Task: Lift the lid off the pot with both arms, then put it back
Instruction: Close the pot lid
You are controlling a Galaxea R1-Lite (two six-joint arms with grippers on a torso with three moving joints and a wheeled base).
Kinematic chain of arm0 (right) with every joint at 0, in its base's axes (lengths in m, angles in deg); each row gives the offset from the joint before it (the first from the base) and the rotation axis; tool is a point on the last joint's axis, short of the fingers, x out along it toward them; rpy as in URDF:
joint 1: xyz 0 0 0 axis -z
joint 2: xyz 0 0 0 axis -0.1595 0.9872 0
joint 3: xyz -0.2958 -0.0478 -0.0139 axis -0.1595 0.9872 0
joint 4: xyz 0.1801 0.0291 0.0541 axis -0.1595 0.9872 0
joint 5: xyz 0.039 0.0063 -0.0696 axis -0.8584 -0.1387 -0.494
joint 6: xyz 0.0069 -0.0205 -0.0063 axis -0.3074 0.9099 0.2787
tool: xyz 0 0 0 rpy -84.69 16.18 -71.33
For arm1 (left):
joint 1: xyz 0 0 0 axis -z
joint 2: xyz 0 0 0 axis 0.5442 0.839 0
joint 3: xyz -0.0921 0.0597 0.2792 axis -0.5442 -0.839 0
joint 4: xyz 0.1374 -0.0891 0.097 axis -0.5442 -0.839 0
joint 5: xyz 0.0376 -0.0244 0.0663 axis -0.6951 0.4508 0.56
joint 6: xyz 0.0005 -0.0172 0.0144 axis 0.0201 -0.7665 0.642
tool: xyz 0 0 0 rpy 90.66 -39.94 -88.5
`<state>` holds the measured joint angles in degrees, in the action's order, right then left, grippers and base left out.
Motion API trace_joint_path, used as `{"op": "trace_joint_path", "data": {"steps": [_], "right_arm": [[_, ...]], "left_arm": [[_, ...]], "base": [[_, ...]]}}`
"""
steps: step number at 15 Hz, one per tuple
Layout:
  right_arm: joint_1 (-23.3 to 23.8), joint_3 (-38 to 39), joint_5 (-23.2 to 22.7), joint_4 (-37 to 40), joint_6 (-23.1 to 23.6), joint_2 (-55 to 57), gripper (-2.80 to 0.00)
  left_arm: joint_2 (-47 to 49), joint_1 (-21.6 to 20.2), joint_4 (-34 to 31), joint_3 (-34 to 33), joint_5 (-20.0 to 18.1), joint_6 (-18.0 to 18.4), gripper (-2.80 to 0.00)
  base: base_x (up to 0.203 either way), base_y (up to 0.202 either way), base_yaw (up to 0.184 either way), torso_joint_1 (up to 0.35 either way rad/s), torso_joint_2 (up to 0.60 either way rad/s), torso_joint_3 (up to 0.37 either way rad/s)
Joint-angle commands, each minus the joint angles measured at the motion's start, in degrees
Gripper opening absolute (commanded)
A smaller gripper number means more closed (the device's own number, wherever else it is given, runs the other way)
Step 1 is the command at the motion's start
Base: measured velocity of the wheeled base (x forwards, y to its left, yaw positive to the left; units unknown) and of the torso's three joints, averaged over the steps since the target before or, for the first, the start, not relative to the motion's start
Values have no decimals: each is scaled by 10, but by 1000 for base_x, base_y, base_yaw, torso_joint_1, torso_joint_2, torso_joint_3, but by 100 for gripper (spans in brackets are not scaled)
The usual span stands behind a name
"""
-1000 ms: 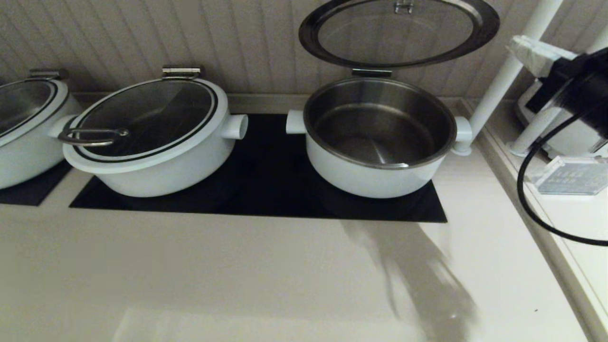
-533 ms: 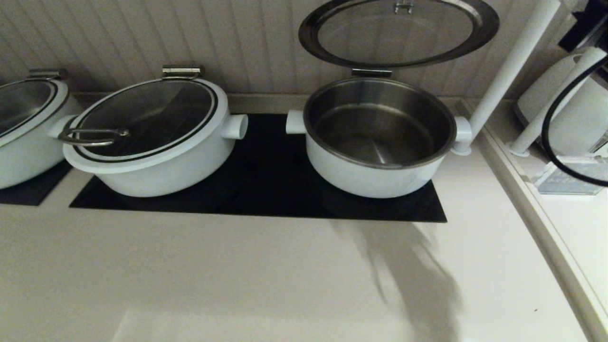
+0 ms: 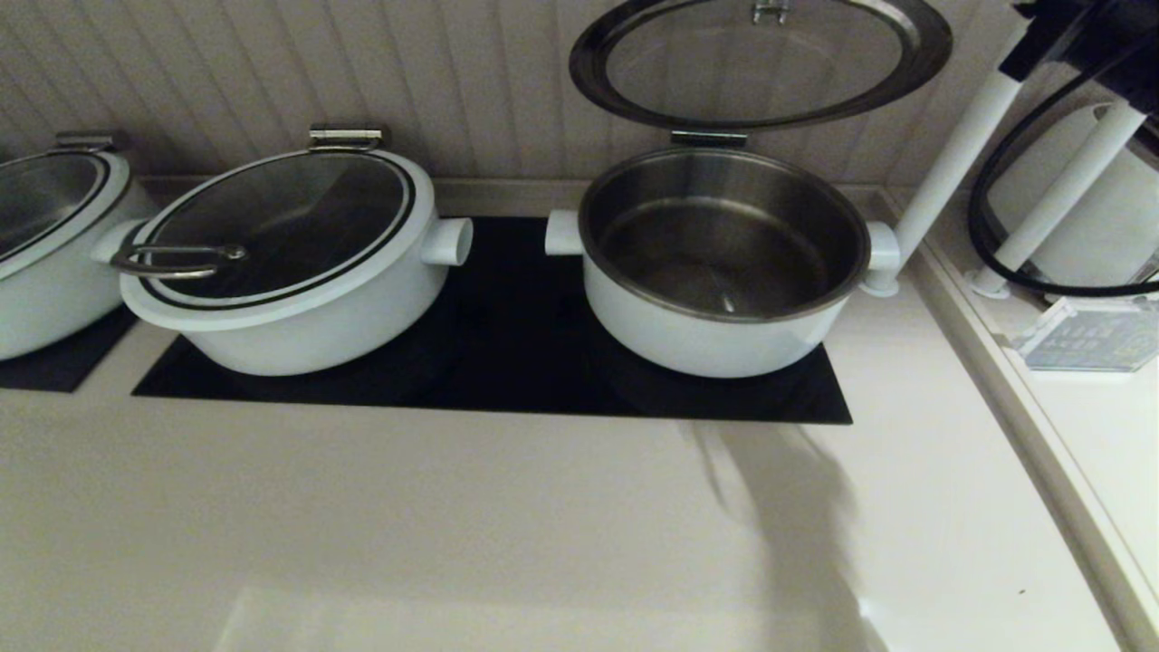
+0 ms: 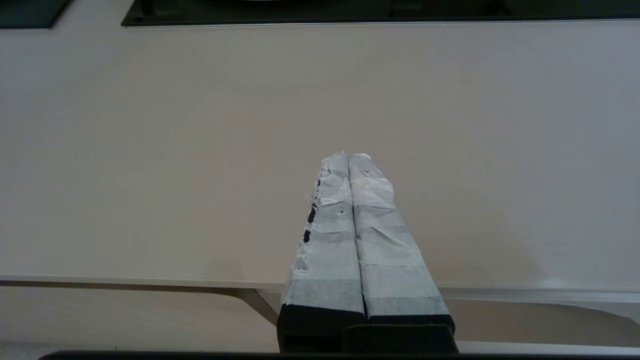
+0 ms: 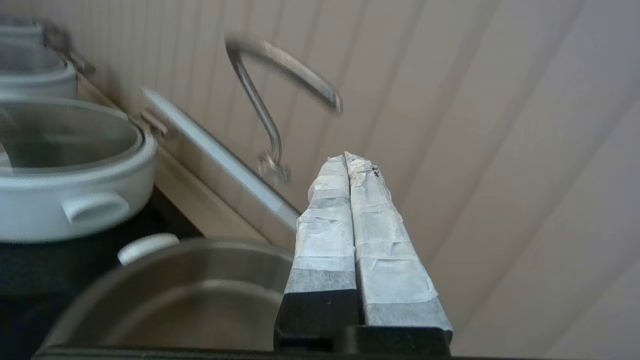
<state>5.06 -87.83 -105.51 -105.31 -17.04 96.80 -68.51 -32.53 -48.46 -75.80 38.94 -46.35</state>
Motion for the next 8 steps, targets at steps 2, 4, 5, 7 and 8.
{"op": "trace_joint_path", "data": {"steps": [2, 4, 5, 7, 8], "right_arm": [[22, -24, -9, -4, 4, 36, -280], [39, -57, -20, -3, 5, 54, -280], [45, -74, -26, -2, 4, 65, -280], [50, -94, -37, -2, 4, 83, -280], [50, -93, -44, -4, 4, 87, -280]], "left_arm": [[0, 0, 0, 0, 0, 0, -280], [0, 0, 0, 0, 0, 1, -280], [0, 0, 0, 0, 0, 1, -280], [0, 0, 0, 0, 0, 1, -280], [0, 0, 0, 0, 0, 2, -280]], "base": [[0, 0, 0, 0, 0, 0], [0, 0, 0, 0, 0, 0], [0, 0, 0, 0, 0, 0], [0, 0, 0, 0, 0, 0], [0, 0, 0, 0, 0, 0]]}}
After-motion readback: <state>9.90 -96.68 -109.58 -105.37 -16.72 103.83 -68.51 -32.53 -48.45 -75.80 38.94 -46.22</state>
